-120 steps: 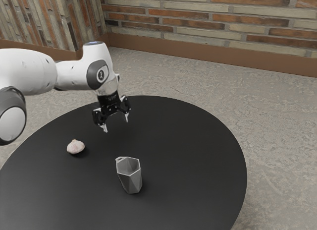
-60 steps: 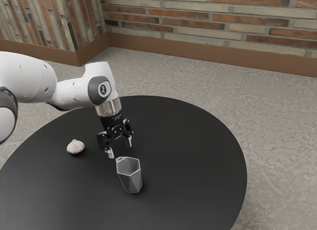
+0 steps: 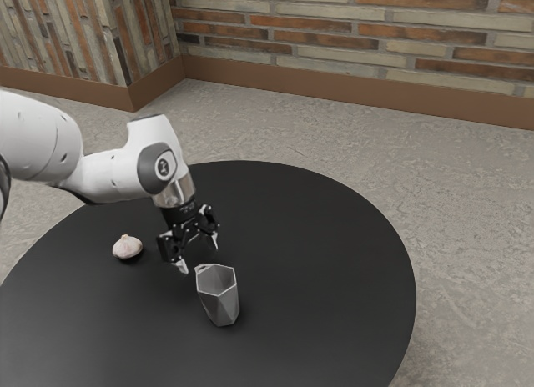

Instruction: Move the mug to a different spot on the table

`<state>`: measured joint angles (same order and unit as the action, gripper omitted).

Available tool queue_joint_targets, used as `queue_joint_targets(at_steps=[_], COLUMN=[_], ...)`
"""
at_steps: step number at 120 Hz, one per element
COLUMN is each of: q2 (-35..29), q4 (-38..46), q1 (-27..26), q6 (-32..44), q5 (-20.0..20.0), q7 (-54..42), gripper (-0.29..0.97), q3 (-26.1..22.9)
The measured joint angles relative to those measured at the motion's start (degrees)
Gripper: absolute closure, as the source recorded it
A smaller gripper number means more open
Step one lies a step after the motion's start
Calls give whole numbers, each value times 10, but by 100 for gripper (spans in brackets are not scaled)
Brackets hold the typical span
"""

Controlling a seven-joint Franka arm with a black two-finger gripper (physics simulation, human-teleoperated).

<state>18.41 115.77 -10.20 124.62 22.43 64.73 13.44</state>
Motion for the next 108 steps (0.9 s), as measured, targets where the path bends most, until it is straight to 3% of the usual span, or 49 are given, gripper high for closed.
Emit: queue_joint_targets(at_steps=[32,68,108], q2=[-22,-23,-17], q4=[35,35,39], q1=[0,-7,-9], q6=[4,-33,-16], q5=[61,76,105], q7=[-38,-58,-81], gripper=[0,0,2], q3=[0,-2,-8])
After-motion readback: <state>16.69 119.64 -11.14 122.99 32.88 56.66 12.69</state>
